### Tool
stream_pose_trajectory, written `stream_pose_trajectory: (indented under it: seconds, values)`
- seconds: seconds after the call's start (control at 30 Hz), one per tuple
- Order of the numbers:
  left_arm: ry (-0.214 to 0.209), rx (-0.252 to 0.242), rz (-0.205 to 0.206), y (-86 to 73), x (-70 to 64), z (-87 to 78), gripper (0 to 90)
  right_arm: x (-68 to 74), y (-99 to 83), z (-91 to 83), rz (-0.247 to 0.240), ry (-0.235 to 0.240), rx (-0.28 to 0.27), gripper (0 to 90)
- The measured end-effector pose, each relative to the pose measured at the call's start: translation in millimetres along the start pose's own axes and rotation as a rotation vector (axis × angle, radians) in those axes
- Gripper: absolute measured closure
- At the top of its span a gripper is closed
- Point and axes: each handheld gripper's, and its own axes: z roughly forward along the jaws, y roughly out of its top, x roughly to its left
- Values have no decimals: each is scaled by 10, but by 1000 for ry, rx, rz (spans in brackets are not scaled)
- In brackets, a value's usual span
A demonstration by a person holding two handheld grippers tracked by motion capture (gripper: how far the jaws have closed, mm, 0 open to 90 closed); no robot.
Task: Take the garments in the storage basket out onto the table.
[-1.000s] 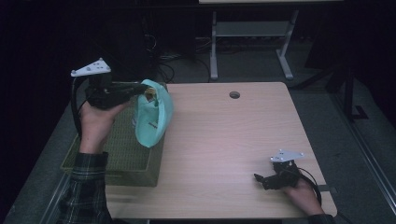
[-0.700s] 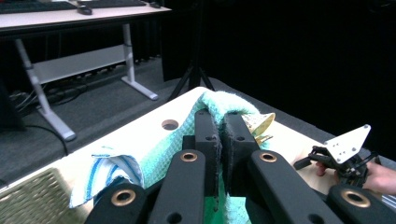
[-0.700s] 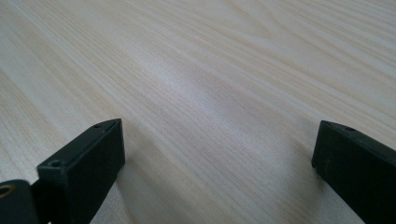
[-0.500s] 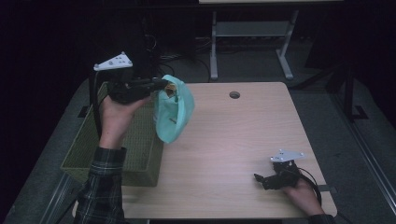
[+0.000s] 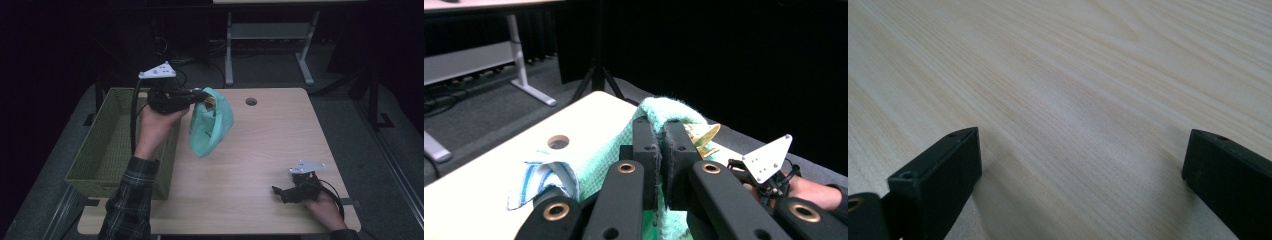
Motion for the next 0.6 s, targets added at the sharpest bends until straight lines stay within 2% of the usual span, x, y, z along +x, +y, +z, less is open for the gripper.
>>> stream_pose_trajectory:
  seconds: [0.1,0.2,0.23,0.33,0.37,0.6]
  values:
    - [-13,12,-2,-28,-19,87,864,0,0,0,0,0,0,20]
    - [-32,48,5,-92,-53,267,863,-3,-1,0,-4,-1,1,20]
    - [-32,48,5,-92,-53,267,863,-3,-1,0,-4,-1,1,20]
    - [-56,70,2,-155,-69,436,864,0,0,0,-1,0,-1,20]
    - [-56,70,2,-155,-69,436,864,0,0,0,-1,0,-1,20]
    - [-61,102,-4,-296,-87,732,863,-5,-1,1,-7,-2,-2,20]
